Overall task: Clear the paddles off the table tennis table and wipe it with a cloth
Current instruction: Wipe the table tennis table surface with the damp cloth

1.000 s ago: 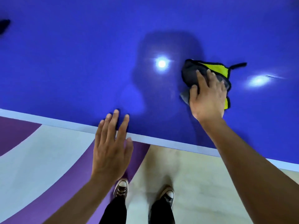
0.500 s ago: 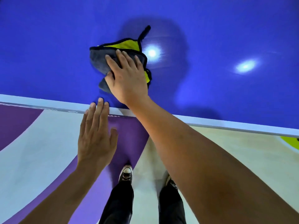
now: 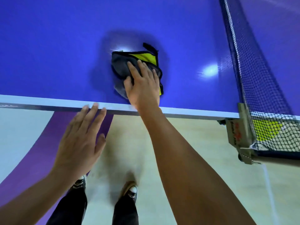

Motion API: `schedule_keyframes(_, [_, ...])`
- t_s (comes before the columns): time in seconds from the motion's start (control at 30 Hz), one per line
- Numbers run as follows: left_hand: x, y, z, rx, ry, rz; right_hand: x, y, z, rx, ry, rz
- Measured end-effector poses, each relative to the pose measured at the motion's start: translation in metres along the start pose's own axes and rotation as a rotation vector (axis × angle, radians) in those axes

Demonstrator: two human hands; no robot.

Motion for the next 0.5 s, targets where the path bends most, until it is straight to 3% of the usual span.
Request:
schedule_keyframes(0.1, [-0.031, 0.007, 0.021, -0.001, 0.022, -0.003, -0.087, -0.011, -0.032, -0.047, 0.005, 0.096])
schedule_keyframes(0.33, [-0.034, 0.004, 0.04, -0.025, 0.052, -0.086, -0.274, -0.037, -0.092, -0.142, -0.079, 0.336])
schedule_keyframes(0.5, [-0.041, 0.003, 0.036, -0.057, 0.017, -0.11, -0.309, -0.043, -0.102, -0.184, -0.1, 0.395])
Point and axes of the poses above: each hand's wrist, its own y-axis towards the middle knuckle, its own z-axis out of the palm, x = y × z, the point moved 10 cm from there along y, towards the middle knuckle, and after that the axes turned 7 degrees about -x, right-handed, at the moved point
